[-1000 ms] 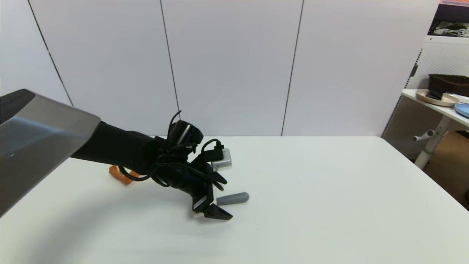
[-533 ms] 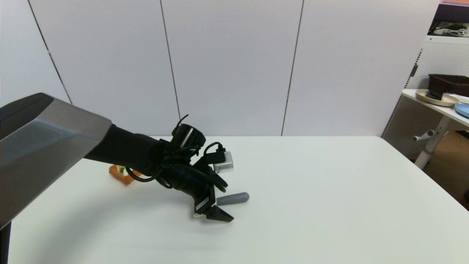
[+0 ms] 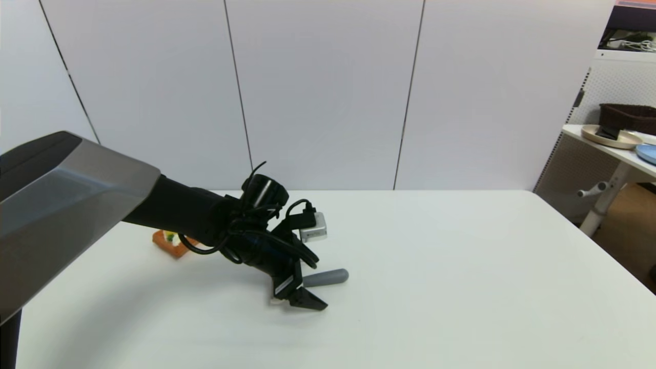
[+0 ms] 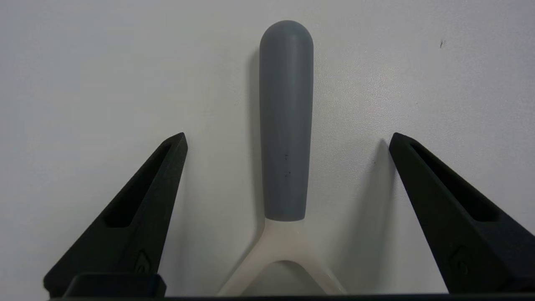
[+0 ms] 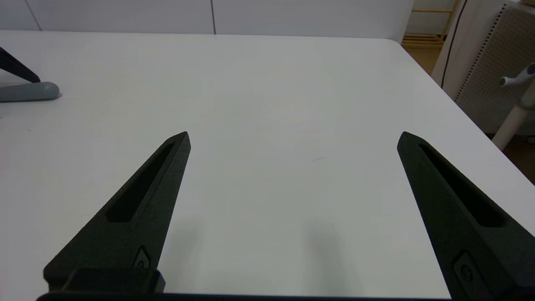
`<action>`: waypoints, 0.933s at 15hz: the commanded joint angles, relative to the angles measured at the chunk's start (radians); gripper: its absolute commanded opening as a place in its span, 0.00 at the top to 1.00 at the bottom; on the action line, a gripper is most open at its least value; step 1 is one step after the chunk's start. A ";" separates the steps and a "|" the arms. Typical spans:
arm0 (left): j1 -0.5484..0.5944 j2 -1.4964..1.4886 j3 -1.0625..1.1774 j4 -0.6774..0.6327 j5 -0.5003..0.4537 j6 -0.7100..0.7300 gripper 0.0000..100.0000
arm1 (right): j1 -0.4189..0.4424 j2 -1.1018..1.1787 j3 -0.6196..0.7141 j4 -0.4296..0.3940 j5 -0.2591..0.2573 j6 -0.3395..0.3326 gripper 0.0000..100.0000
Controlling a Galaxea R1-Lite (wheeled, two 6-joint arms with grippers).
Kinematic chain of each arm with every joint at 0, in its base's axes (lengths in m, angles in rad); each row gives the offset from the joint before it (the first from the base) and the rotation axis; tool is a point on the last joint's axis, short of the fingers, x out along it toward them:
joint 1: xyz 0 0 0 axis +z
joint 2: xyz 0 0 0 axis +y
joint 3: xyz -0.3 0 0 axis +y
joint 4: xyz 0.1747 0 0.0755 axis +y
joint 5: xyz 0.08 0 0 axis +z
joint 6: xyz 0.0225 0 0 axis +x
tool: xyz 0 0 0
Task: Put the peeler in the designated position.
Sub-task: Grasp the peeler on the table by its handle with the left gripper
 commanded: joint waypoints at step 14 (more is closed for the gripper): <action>-0.001 0.009 -0.006 0.007 -0.045 0.008 1.00 | 0.001 0.000 0.000 0.000 0.001 -0.001 0.00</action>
